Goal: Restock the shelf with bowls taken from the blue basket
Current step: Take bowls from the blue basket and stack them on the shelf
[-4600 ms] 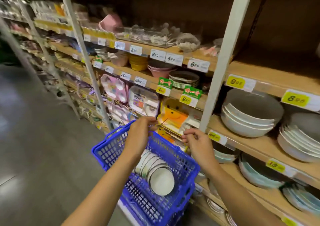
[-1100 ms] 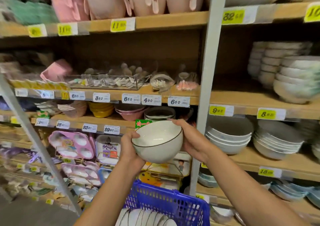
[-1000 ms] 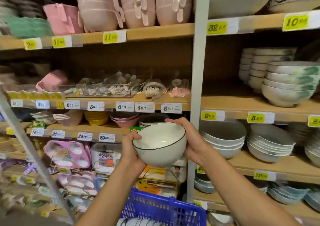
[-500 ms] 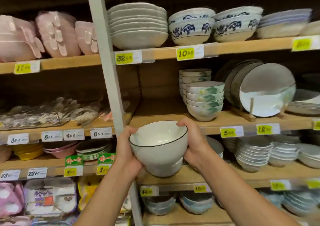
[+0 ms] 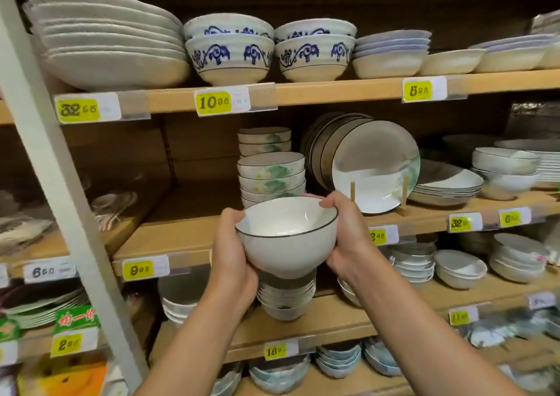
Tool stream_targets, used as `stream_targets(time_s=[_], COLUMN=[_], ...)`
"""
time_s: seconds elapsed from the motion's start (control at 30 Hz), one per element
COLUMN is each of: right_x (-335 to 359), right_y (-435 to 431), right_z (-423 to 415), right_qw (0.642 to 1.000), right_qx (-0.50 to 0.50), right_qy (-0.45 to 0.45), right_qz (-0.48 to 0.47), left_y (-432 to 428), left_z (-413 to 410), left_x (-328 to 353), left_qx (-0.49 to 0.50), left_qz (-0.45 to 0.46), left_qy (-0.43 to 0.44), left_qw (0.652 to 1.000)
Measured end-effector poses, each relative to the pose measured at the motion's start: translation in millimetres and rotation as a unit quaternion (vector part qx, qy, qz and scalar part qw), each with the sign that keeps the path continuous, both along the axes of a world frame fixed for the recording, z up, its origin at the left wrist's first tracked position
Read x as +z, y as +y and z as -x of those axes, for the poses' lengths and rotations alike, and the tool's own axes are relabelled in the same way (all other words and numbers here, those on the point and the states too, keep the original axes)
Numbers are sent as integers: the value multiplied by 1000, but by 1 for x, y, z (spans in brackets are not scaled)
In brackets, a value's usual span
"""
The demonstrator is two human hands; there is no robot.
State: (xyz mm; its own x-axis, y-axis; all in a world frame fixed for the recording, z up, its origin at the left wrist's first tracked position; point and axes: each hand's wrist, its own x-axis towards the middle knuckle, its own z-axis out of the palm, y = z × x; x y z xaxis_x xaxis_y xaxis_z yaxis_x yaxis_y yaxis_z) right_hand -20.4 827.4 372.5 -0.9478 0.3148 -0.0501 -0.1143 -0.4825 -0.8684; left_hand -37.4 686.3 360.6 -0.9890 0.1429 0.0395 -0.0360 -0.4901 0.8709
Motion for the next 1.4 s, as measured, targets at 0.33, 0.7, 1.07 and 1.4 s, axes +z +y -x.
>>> stream_targets(time_s=[0.33,0.7,1.07,1.4], right_x=[17,13,28,14], right_y=[13,40,63,66], right_z=[15,19,27,10], right_qw=[991,998,994,966], right_qx=[-123,66,15,-143], right_qy=[50,19,104,196], right_qz=[-10,-16,32,-90], left_y=[40,30,57,91], left_z=[4,38,22,10], left_x=[3,21,31,37], left_qx=[23,-102,-56,21], left_qz=[19,-7,-38,-34], left_qy=[91,8,93,71], left_qw=[995,995,993,997])
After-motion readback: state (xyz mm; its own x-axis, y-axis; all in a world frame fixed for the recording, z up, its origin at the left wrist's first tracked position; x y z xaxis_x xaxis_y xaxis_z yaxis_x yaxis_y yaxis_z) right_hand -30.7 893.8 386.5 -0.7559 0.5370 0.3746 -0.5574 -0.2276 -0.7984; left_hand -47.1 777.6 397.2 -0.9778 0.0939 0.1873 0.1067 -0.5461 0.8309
